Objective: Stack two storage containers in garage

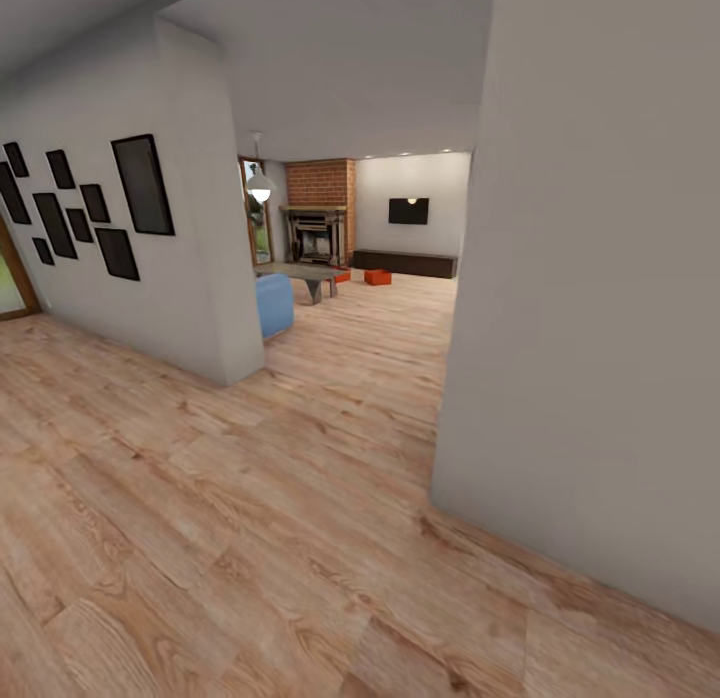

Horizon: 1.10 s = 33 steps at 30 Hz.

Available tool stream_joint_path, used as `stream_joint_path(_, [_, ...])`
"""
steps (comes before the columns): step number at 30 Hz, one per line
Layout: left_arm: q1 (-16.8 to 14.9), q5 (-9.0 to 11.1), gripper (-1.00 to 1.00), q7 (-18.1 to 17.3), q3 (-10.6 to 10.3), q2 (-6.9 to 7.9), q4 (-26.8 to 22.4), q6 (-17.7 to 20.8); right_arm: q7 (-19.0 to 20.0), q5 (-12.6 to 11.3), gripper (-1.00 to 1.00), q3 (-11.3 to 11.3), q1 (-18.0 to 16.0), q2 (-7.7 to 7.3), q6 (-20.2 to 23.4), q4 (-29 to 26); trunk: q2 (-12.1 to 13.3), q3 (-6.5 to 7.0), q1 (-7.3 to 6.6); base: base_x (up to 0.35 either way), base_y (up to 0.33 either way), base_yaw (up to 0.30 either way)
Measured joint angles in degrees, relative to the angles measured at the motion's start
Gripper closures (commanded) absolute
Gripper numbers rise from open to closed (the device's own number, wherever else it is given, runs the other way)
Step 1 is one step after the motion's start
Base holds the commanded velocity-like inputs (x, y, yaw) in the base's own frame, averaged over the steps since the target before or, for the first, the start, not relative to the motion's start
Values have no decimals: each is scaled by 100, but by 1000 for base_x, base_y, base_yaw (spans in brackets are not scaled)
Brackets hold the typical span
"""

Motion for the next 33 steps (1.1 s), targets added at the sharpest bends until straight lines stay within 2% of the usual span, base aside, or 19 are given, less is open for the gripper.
stream_joint_path(26, [0, 0, -100, 0, 0, -3, 0, -9, 13, 5, -100, 4, 0, 6, 3, 0, 0, 0, 0, 321, 0, 0])
stream_joint_path(33, [-1, 0, -100, 0, 0, -4, 0, -9, 21, 5, -100, 4, 0, 9, 5, 0, 0, 0, 0, 321, 0, 232])
